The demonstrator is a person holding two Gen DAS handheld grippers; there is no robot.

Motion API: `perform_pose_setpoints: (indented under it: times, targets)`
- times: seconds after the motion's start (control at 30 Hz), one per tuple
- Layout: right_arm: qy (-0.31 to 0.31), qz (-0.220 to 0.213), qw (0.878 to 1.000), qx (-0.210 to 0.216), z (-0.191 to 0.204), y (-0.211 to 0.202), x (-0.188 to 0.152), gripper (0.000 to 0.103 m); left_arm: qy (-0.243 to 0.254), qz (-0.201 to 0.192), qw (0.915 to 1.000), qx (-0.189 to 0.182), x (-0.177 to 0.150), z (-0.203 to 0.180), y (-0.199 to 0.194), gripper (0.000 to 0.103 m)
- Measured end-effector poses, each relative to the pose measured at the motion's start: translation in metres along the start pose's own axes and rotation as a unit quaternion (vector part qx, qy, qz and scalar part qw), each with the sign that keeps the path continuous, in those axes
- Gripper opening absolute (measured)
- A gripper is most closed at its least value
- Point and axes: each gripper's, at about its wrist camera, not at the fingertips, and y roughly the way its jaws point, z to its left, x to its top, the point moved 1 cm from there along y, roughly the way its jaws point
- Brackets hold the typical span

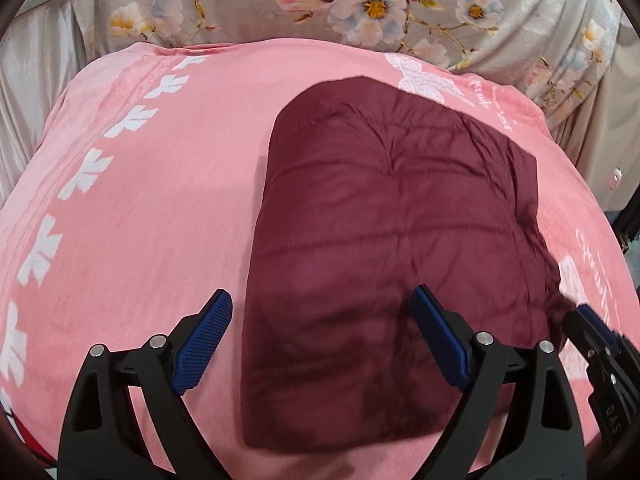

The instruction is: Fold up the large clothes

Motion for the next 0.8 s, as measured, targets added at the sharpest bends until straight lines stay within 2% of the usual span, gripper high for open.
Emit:
perform_pose_setpoints:
  times: [0.03, 0.13, 0.17, 0.2, 0.27, 0.37, 0.43, 0.5, 0.6, 0.8]
  targets:
    - [0.005, 0.005, 1.0, 0.003, -0.003, 0.002, -0.004, 0.045, 0.003, 0.006, 1.0, 0.004, -0.006, 0.001, -0.001, 0.088]
    - [0.027, 0.029, 0.999, 0.013, -0.016, 0.014, -0.017, 0.043, 0.0, 0.024, 0.9996, 0.012, -0.021, 0.006, 0.005, 0.09]
    - [0.033, 0.031, 0.999, 0.017, -0.019, 0.016, -0.02, 0.025, -0.002, 0.027, 0.9995, 0.014, -0.025, 0.008, 0.006, 0.09]
    - [0.039, 0.031, 0.998, 0.023, -0.021, 0.017, -0.022, 0.016, -0.003, 0.028, 0.9995, 0.015, -0.027, 0.01, 0.006, 0.09]
    - [0.049, 0.024, 0.998, 0.039, -0.022, 0.009, -0.023, 0.007, -0.004, 0.029, 0.9993, 0.023, -0.028, 0.012, 0.006, 0.09]
    - [0.029, -0.005, 0.998, 0.05, -0.012, -0.019, -0.024, 0.005, -0.004, 0.029, 0.9991, 0.032, -0.031, 0.016, 0.004, 0.09]
    - [0.002, -0.002, 0.999, 0.034, -0.005, -0.024, -0.028, 0.005, -0.006, 0.033, 0.999, 0.029, -0.032, 0.019, 0.006, 0.09]
    - [-0.01, 0.029, 1.0, -0.001, -0.005, -0.007, -0.04, 0.005, -0.009, 0.037, 0.9991, 0.02, -0.034, 0.021, 0.009, 0.09]
    - [0.028, 0.06, 0.998, -0.003, -0.013, 0.016, -0.052, 0.007, -0.002, 0.041, 0.999, 0.018, -0.036, 0.017, 0.011, 0.091]
    - [0.004, 0.051, 0.998, -0.026, -0.007, 0.018, -0.054, 0.01, 0.006, 0.038, 0.9988, 0.03, -0.04, 0.012, 0.013, 0.091]
